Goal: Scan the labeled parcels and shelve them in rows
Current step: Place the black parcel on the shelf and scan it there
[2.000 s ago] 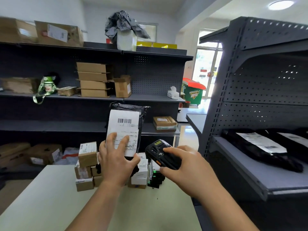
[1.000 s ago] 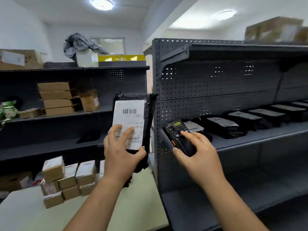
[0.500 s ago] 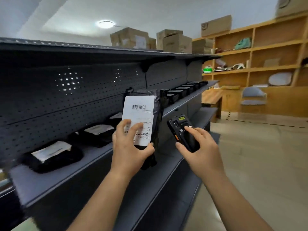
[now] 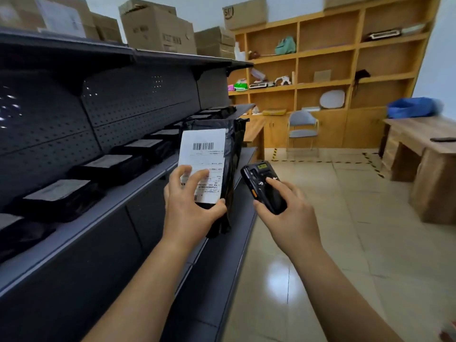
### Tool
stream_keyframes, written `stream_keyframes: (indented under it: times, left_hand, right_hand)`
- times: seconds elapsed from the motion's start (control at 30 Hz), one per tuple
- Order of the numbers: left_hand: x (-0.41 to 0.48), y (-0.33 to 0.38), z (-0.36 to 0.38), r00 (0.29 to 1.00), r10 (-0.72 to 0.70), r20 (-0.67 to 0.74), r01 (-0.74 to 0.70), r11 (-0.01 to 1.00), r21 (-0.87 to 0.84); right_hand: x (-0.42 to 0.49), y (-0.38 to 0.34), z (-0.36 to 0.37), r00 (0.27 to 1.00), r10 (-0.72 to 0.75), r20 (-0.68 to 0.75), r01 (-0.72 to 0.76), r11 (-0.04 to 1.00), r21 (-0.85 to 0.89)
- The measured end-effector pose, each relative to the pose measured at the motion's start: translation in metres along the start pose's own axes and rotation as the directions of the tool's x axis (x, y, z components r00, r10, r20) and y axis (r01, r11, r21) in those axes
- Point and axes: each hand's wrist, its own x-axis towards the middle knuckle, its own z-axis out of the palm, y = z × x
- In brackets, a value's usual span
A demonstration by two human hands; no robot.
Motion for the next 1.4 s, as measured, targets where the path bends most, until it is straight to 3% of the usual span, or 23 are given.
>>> stream_keyframes:
  times: [0.2,0.37,0.5,0.7,0.93,1.4]
  left_hand:
    - [0.115,-0.054,0.122,1.000,0.018,0.010,-0.017,0.996,-0.088]
    - [0.227,-0.059,0.233,0.996,0.075,0.050,-0.067,0.987,-0.148]
    - [0.290,-0.071,0.331,0.990,0.119,0.077,-0.104,0.980,-0.171]
    - [0.377,-0.094,0.486,0.988,0.135,0.073,-0.121,0.977,-0.177]
    - [0.508,-0.129,0.608,0.997,0.076,0.026,-0.071,0.983,-0.172]
    - [0.759,-0.280,0.813,0.995,-0.033,-0.096,0.027,0.998,-0.060]
  right_hand:
    - [0.127,0.076,0.045,0.999,0.032,-0.038,-0.034,0.997,-0.072]
    - [0.237,0.144,0.057,0.993,0.045,-0.111,-0.059,0.989,-0.135]
    - [0.309,0.216,0.057,0.979,0.107,-0.175,-0.137,0.976,-0.167]
    - [0.425,0.341,0.071,0.972,0.077,-0.223,-0.117,0.978,-0.175]
    - [0.601,0.430,0.116,0.986,0.015,-0.166,-0.044,0.983,-0.176]
    - [0.909,0.586,0.279,0.994,-0.103,0.032,0.106,0.987,-0.121]
